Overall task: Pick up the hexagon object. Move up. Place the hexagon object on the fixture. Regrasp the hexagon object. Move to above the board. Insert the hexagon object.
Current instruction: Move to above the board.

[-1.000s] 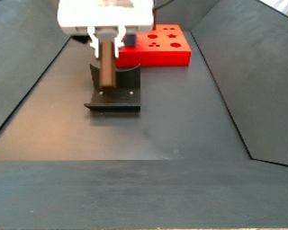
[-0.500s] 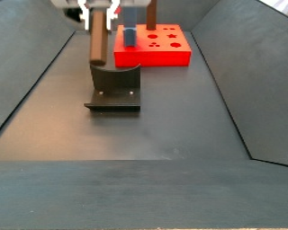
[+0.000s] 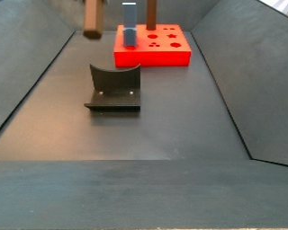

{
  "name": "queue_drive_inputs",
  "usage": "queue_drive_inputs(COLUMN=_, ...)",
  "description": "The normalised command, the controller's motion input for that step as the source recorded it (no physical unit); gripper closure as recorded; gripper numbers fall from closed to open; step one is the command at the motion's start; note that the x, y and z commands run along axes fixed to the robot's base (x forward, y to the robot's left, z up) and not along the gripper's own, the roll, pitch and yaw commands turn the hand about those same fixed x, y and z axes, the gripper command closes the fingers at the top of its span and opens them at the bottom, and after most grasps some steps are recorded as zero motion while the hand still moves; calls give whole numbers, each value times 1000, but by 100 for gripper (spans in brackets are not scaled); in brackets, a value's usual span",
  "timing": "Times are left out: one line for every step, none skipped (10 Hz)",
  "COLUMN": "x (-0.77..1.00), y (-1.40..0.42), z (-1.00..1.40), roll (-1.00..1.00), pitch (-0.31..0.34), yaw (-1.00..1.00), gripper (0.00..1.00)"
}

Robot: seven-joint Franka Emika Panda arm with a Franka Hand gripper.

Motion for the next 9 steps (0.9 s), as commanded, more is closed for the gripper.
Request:
queue_drive_inputs(x=23, y=-1, z=948, roll=-38, pitch=129, yaw=121, gripper=100)
queue_drive_inputs(x=18, y=-9, z=717, roll=-35, pitch=110, yaw=130, gripper=100)
queue_drive_inputs(x=14, y=-10, z=491, roll=-40, pitch=91, yaw=132, gripper=100)
queue_drive_inputs(x=16, y=-10, z=377, roll=-44, pitch=78, yaw=130, gripper=100)
queue_drive_inputs(x=11, y=-10, z=212, roll=-45, pitch=65, yaw=124, gripper=100)
queue_drive_inputs(x=-559, y=-1000, z=169, roll=-1000, pitch=13, yaw=-8, gripper=100)
queue_drive_inputs(x=-568, y=-1000, z=182, roll=-1000, pitch=-1, yaw=-9, gripper=100)
queue_drive_inputs(x=-587, y=-1000, z=186, roll=-1000, pitch=-10, yaw=-7, gripper=100)
queue_drive_inputs(x=-606, y=-1000, z=174, roll=-1000, pitch=-21, yaw=-10, gripper=100)
